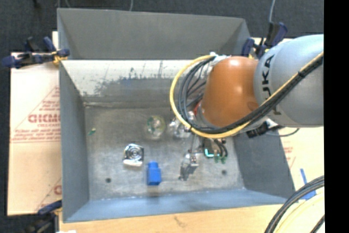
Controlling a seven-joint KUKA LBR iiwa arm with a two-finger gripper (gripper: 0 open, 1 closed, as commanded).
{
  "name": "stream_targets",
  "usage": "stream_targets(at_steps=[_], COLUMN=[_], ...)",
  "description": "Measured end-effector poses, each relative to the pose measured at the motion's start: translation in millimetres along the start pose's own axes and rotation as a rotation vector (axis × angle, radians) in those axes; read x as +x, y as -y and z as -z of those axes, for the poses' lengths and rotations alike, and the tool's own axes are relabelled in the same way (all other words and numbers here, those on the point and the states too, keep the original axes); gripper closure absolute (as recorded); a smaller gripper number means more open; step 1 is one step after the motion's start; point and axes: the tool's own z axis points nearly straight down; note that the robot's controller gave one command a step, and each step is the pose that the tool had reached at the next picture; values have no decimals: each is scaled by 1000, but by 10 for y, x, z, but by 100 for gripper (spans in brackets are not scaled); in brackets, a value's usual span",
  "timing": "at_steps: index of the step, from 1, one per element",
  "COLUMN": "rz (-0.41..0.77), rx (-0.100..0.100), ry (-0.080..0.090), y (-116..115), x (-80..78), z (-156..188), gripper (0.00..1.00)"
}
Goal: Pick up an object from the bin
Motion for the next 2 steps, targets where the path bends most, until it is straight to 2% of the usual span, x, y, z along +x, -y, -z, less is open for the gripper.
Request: stream_targets(at_steps=[1, 2], rz=[207, 58], rx=[4, -2], ry=[9, 19], y=[-500, -1005], x=[-121, -124], z=[-776, -782], gripper=[0, 0])
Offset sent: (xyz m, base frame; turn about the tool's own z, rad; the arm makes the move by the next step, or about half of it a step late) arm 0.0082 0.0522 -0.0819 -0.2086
